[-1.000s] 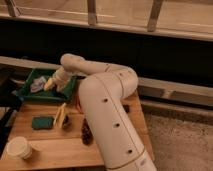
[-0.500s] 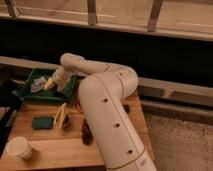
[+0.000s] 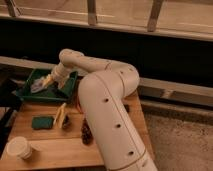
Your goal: Place brush in red bowl
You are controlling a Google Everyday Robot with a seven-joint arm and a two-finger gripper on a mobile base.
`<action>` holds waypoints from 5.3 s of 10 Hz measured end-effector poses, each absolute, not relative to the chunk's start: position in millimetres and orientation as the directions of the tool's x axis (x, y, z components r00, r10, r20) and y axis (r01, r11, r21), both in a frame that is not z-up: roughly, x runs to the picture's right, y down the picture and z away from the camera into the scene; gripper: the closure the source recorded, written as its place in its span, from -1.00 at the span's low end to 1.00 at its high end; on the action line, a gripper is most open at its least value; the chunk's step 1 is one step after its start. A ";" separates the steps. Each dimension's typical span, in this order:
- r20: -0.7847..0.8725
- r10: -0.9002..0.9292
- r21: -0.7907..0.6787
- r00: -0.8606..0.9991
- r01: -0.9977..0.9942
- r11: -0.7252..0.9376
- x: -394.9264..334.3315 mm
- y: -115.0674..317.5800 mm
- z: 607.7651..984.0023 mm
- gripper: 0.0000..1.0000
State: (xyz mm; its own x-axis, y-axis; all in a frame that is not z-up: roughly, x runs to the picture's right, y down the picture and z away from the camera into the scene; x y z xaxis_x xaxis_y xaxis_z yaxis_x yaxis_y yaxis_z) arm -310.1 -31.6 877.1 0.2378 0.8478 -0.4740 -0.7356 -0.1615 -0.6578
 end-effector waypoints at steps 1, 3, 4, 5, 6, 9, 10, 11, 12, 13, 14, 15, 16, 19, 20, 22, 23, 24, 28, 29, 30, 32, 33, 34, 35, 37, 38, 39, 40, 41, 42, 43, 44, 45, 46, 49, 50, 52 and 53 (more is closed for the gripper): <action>-0.472 0.848 -0.656 0.239 -0.738 -0.157 -310.5 -32.3 876.9 -0.26; -0.459 0.857 -0.632 0.234 -0.764 -0.130 -302.7 -38.7 876.5 -0.26; -0.446 0.868 -0.592 0.221 -0.800 -0.100 -289.2 -49.9 877.5 -0.26; -0.436 0.875 -0.569 0.210 -0.818 -0.086 -279.2 -58.6 878.1 -0.26; -0.426 0.884 -0.533 0.195 -0.843 -0.071 -262.1 -68.5 879.8 -0.26; -0.441 0.879 -0.501 0.181 -0.862 -0.074 -246.7 -69.0 891.6 -0.26; -0.456 0.871 -0.505 0.182 -0.859 -0.085 -251.4 -59.1 900.2 -0.26; -0.459 0.869 -0.511 0.186 -0.855 -0.087 -255.9 -52.8 906.1 -0.26; -0.458 0.869 -0.518 0.190 -0.851 -0.087 -259.9 -51.4 907.7 -0.26; -0.456 0.868 -0.525 0.194 -0.847 -0.086 -264.1 -52.7 907.3 -0.26; -0.460 0.865 -0.531 0.202 -0.843 -0.085 -268.6 -53.2 907.7 -0.26; -0.467 0.859 -0.533 0.210 -0.842 -0.083 -272.2 -50.7 909.6 -0.26; -0.479 0.849 -0.524 0.222 -0.848 -0.073 -275.2 -45.8 915.3 -0.26; -0.532 0.823 -0.490 0.201 -0.865 -0.105 -262.7 -30.8 935.8 -0.26; -0.547 0.813 -0.489 0.201 -0.864 -0.115 -263.8 -26.5 938.8 -0.26; -0.582 0.785 -0.505 0.213 -0.851 -0.144 -270.1 -11.4 949.4 -0.26; -0.592 0.775 -0.511 0.222 -0.846 -0.149 -273.5 -7.4 951.1 -0.20; -0.606 0.759 -0.524 0.239 -0.838 -0.154 -281.8 0.1 953.1 0.02; -0.604 0.754 -0.554 0.257 -0.816 -0.166 -290.7 4.3 950.8 0.83; -0.597 0.760 -0.565 0.257 -0.807 -0.170 -291.7 2.5 948.2 0.95; -0.582 0.773 -0.579 0.252 -0.796 -0.177 -292.9 -3.7 941.8 1.00; -0.530 0.809 -0.617 0.255 -0.770 -0.161 -295.1 -23.1 920.9 1.00; -0.508 0.821 -0.630 0.258 -0.762 -0.150 -297.0 -30.5 911.6 1.00; -0.473 0.841 -0.648 0.262 -0.751 -0.131 -299.5 -42.7 896.4 1.00; -0.447 0.857 -0.655 0.258 -0.746 -0.117 -299.1 -52.0 885.5 1.00; -0.395 0.889 -0.657 0.231 -0.748 -0.097 -288.2 -69.3 865.8 1.00; -0.379 0.904 -0.643 0.199 -0.759 -0.103 -272.1 -74.3 859.6 1.00; -0.374 0.911 -0.629 0.173 -0.770 -0.112 -258.0 -75.4 856.2 1.00; -0.369 0.920 -0.608 0.134 -0.783 -0.130 -237.4 -75.9 851.0 1.00; -0.367 0.925 -0.587 0.096 -0.795 -0.151 -217.0 -75.2 847.0 1.00; -0.369 0.928 -0.561 0.050 -0.808 -0.180 -194.3 -72.7 843.2 1.00; -0.370 0.929 -0.539 0.012 -0.817 -0.205 -176.4 -71.2 840.4 1.00; -0.374 0.926 -0.508 -0.041 -0.827 -0.242 -154.6 -68.1 838.2 1.00; -0.386 0.917 -0.470 -0.101 -0.834 -0.289 -134.3 -62.5 838.9 1.00; -0.397 0.906 -0.438 -0.144 -0.838 -0.326 -122.6 -58.4 842.6 1.00; -0.439 0.857 -0.346 -0.268 -0.830 -0.437 -96.7 -40.4 865.5 1.00; -0.450 0.846 -0.328 -0.286 -0.828 -0.455 -92.0 -36.6 871.8 0.88; -0.468 0.832 -0.316 -0.297 -0.823 -0.472 -94.7 -29.7 881.2 0.49; -0.473 0.828 -0.312 -0.301 -0.822 -0.477 -94.1 -29.8 883.6 0.31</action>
